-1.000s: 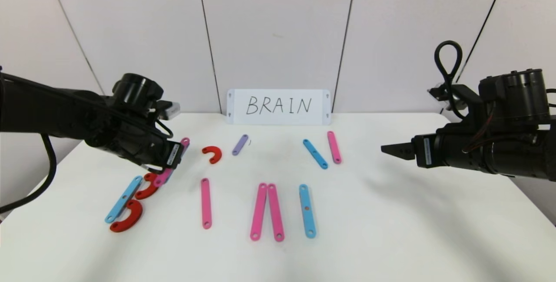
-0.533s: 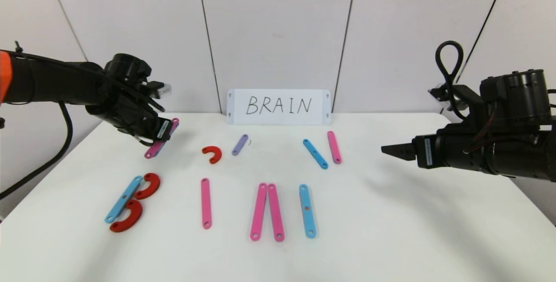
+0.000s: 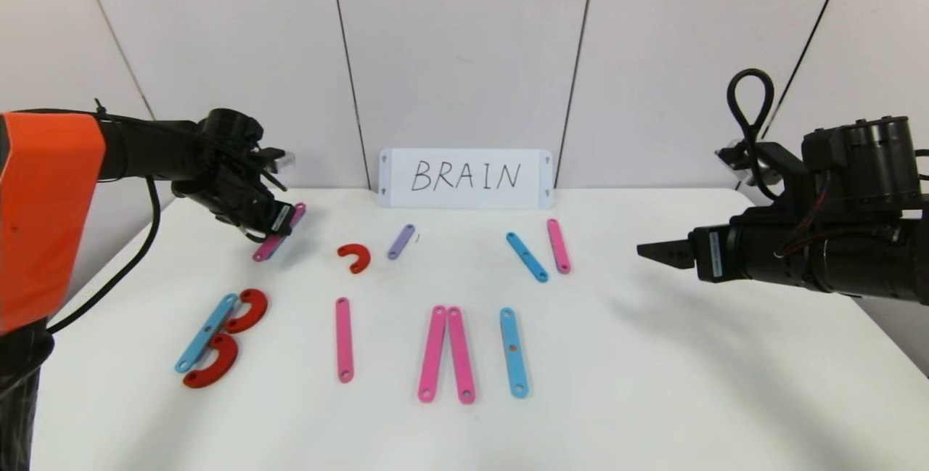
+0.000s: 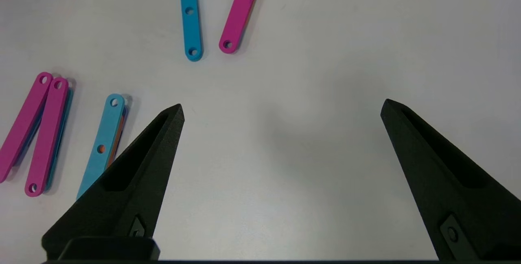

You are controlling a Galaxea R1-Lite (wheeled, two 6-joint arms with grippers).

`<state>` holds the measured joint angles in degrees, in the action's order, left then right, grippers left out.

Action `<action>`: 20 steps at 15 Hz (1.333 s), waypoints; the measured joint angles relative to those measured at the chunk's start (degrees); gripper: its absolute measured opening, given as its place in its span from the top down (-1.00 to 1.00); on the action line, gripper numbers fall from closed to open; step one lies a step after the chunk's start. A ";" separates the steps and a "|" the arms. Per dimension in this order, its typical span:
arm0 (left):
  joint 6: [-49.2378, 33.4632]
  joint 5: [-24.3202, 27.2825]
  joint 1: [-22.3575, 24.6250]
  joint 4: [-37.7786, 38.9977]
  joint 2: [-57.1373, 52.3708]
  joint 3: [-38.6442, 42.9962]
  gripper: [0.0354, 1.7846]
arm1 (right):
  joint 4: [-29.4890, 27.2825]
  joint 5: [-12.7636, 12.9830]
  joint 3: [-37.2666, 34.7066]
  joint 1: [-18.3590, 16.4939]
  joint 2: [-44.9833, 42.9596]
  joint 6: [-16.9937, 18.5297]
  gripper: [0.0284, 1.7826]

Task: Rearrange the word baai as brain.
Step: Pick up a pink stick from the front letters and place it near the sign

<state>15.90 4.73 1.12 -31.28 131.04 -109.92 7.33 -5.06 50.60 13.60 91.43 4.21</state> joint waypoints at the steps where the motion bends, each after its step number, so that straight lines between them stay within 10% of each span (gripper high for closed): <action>1: -0.02 0.01 0.04 -0.20 0.91 -0.88 0.69 | 0.02 0.02 0.00 0.00 0.05 -0.07 -0.91; 8: -0.13 -0.10 0.15 -0.28 3.45 -2.40 0.59 | 3.74 0.13 -0.89 0.06 0.40 -0.30 -0.91; 16: -0.60 0.00 0.20 -0.41 2.62 -2.47 -0.69 | 3.75 0.10 -1.00 0.11 0.49 -0.27 -0.91; 20: -5.10 -0.40 -0.94 -3.67 -1.27 -2.07 -0.96 | 3.74 0.11 -0.99 0.06 0.50 -0.27 -0.91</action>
<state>10.80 4.33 0.18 -34.95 129.77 -111.99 11.07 -4.95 49.62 13.67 91.93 3.94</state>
